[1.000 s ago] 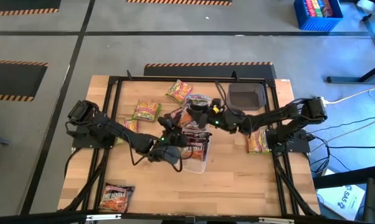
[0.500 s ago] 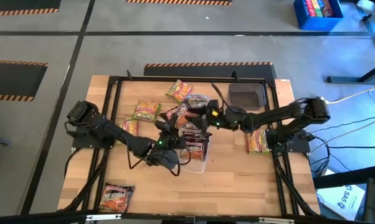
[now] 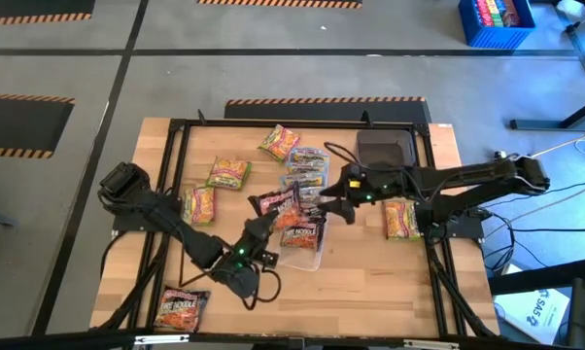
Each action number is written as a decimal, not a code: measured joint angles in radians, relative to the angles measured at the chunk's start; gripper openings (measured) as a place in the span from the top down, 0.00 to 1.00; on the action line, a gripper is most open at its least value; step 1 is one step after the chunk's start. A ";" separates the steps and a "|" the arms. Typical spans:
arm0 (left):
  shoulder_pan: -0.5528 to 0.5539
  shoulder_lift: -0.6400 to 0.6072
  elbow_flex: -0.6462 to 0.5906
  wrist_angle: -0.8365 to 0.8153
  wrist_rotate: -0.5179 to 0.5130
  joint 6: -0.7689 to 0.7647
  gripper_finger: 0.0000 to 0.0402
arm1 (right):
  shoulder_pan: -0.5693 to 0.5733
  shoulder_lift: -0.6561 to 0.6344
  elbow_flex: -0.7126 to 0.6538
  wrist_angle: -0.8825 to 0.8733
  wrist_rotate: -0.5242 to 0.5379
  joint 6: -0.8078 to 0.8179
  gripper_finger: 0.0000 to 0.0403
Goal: Sort Maruchan noodles
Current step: Put the top black noodle pack into the bottom transparent bin
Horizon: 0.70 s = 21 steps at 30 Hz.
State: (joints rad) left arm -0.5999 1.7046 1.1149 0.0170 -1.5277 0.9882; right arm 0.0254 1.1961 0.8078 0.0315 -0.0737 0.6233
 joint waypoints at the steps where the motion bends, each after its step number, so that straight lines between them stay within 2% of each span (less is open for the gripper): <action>1: 0.000 0.000 0.000 0.001 0.000 0.009 0.65 | 0.000 0.006 0.000 0.007 -0.013 0.001 0.33; 4: 0.000 0.000 0.002 0.006 -0.002 0.014 0.65 | -0.001 0.037 -0.011 0.040 -0.056 -0.024 0.33; 9: -0.023 0.000 0.046 0.006 -0.001 0.018 0.65 | -0.050 0.082 -0.045 0.226 -0.163 -0.021 0.33; 18: -0.019 0.000 0.173 0.000 0.024 0.061 0.65 | -0.072 0.176 -0.052 0.498 -0.391 0.078 0.33; 21: -0.011 0.000 0.203 0.000 0.047 0.062 0.65 | -0.072 0.177 -0.052 0.552 -0.409 0.110 0.33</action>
State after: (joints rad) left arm -0.6108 1.7048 1.3182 0.0173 -1.4803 1.0504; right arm -0.0463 1.3727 0.7555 0.5834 -0.4823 0.7330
